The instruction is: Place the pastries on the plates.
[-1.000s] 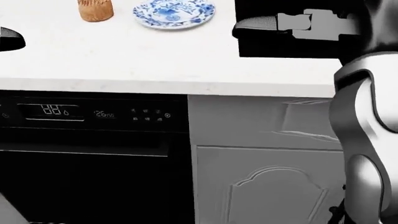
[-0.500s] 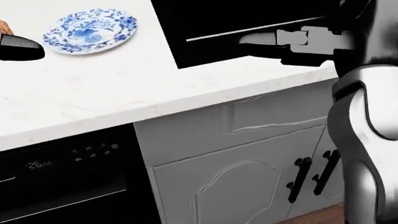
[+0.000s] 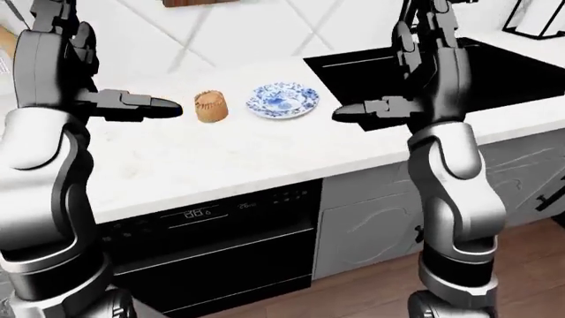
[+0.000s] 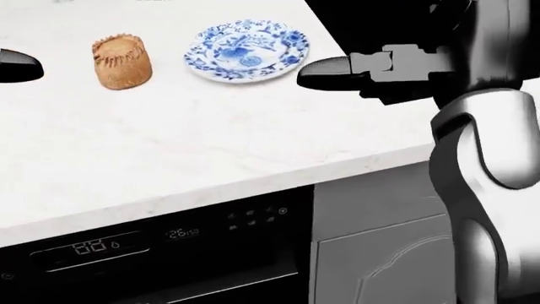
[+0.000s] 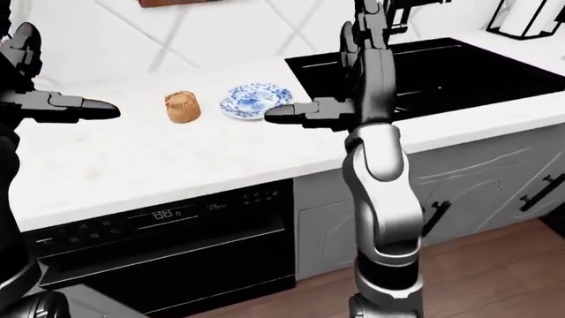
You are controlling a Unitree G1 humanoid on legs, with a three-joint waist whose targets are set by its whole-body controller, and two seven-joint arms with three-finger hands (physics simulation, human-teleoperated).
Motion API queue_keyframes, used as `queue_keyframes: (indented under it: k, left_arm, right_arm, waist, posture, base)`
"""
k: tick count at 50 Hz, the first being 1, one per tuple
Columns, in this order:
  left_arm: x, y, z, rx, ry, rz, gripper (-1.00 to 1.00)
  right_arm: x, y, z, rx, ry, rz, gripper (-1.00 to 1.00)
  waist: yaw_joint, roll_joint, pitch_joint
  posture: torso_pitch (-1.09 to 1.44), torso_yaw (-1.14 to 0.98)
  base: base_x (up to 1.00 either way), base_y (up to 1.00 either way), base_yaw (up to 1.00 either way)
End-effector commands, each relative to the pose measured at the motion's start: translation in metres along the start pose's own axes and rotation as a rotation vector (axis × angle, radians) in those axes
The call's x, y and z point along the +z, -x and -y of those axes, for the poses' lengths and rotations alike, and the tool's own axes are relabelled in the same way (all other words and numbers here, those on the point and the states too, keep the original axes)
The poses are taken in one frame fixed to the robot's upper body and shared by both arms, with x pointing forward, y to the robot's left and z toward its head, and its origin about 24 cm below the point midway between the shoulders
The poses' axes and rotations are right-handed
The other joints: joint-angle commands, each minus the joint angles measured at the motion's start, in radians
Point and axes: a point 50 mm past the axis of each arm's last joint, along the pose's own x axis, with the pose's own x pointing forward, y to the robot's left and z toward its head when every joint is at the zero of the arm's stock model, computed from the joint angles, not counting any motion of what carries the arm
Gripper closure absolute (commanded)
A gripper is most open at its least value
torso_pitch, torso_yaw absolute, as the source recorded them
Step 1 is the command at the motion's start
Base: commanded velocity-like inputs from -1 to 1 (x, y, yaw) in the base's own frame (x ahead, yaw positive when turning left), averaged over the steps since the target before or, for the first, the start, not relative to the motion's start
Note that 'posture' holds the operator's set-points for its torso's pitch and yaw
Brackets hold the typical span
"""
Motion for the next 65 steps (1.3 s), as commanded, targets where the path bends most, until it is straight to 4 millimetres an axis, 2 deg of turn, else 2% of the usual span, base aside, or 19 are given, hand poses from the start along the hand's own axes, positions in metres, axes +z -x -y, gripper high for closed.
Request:
queue_keyframes:
  k: [1,3,19,26,30,32,37,38,39,44,45,47,49,51,52,59,60,62,65]
  left_arm:
    - [0.022,0.0,-0.002,0.008,-0.011,0.108,-1.0]
    - [0.023,0.0,-0.002,0.008,-0.011,0.11,-1.0]
    - [0.02,0.0,-0.001,0.006,-0.018,0.107,-1.0]
    - [0.019,0.002,-0.002,0.006,-0.017,0.105,-1.0]
    - [0.02,0.002,-0.001,0.003,-0.018,0.107,-1.0]
    - [0.02,0.002,-0.001,0.004,-0.018,0.109,-1.0]
    - [0.019,0.002,-0.001,0.003,-0.02,0.107,-1.0]
    - [0.019,0.001,-0.001,0.002,-0.02,0.106,-1.0]
    - [0.02,0.001,0.0,0.0,-0.022,0.107,-1.0]
    - [0.021,0.001,0.0,-0.001,-0.02,0.109,-1.0]
    - [0.021,0.001,0.0,-0.001,-0.022,0.11,-1.0]
    - [0.021,0.001,-0.001,-0.001,-0.022,0.11,-1.0]
    - [0.02,0.002,-0.001,0.0,-0.024,0.107,-1.0]
    - [0.02,0.002,-0.002,0.002,-0.025,0.109,-1.0]
    - [0.02,0.002,-0.001,0.002,-0.023,0.108,-1.0]
    - [0.019,0.001,0.0,0.001,-0.021,0.108,-1.0]
    - [0.018,0.001,0.0,0.001,-0.023,0.106,-1.0]
    - [0.019,0.001,0.0,0.002,-0.024,0.107,-1.0]
    - [0.018,0.001,0.001,0.003,-0.021,0.106,-1.0]
  right_arm:
    - [0.025,-0.002,0.002,-0.013,-0.007,0.128,-1.0]
    - [0.026,-0.003,0.004,-0.025,-0.017,0.13,-1.0]
    - [0.023,0.0,0.002,-0.016,-0.018,0.123,-1.0]
    - [0.021,0.001,0.002,-0.019,-0.025,0.122,-1.0]
    - [0.019,0.0,0.003,-0.036,-0.017,0.117,-1.0]
    - [0.018,0.0,0.004,-0.039,-0.019,0.11,-1.0]
    - [0.017,-0.002,0.003,-0.028,-0.018,0.097,-1.0]
    - [0.017,-0.002,0.002,-0.023,-0.011,0.102,-1.0]
    - [0.018,-0.002,0.002,-0.019,-0.015,0.106,-1.0]
    - [0.019,-0.002,0.001,-0.018,-0.012,0.105,-1.0]
    - [0.02,-0.002,0.001,-0.013,-0.02,0.113,-1.0]
    - [0.019,-0.001,0.001,-0.014,-0.017,0.108,-1.0]
    - [0.019,-0.001,0.0,-0.013,-0.018,0.109,-1.0]
    - [0.019,-0.001,0.0,-0.015,-0.018,0.106,-1.0]
    - [0.018,-0.001,0.0,-0.013,-0.01,0.101,-1.0]
    - [0.017,0.0,-0.001,-0.001,-0.01,0.095,-1.0]
    - [0.016,0.0,-0.001,-0.002,-0.008,0.093,-1.0]
    - [0.016,0.0,-0.001,-0.001,-0.009,0.093,-1.0]
    - [0.016,0.001,0.0,-0.003,-0.013,0.093,-1.0]
  waist:
    - [-0.006,-0.011,-0.027]
    - [-0.009,0.012,-0.02]
    - [0.033,-0.013,-0.051]
    - [0.034,-0.038,-0.044]
    - [0.023,-0.067,-0.023]
    - [0.031,-0.086,-0.033]
    - [0.008,-0.056,-0.036]
    - [0.006,-0.05,-0.061]
    - [0.005,-0.036,-0.014]
    - [0.004,-0.054,0.021]
    - [0.002,-0.06,-0.005]
    - [-0.006,-0.073,-0.011]
    - [-0.012,-0.056,-0.011]
    - [-0.02,0.001,-0.023]
    - [-0.013,-0.035,-0.01]
    - [0.002,-0.049,-0.034]
    - [0.004,-0.043,-0.065]
    - [0.009,-0.046,-0.021]
    - [0.009,-0.054,-0.018]
  posture:
    - [0.0,0.0]
    - [0.0,0.0]
    - [0.0,0.0]
    - [0.0,0.0]
    - [0.0,0.0]
    - [0.0,0.0]
    - [0.0,0.0]
    - [0.0,0.0]
    - [0.0,0.0]
    - [0.0,0.0]
    - [0.0,0.0]
    - [0.0,0.0]
    - [0.0,0.0]
    - [0.0,0.0]
    - [0.0,0.0]
    - [0.0,0.0]
    - [0.0,0.0]
    - [0.0,0.0]
    - [0.0,0.0]
  base:
    - [0.16,0.02,0.0]
    - [0.04,0.0,0.0]
    - [0.0,0.0,0.1]
    - [0.03,0.0,0.7]
    - [0.05,0.0,0.45]
    - [0.0,0.0,0.0]
    - [0.01,0.0,0.0]
    - [0.44,0.0,0.0]
    - [0.48,0.0,0.0]
    - [0.5,0.0,0.0]
    - [0.0,0.0,0.0]
    - [0.0,0.0,0.0]
    - [0.0,0.0,0.0]
    - [0.0,0.0,0.0]
    - [0.0,0.0,0.0]
    - [0.0,0.0,0.0]
    - [0.23,0.0,0.0]
    - [0.26,0.0,0.0]
    - [0.25,0.0,0.0]
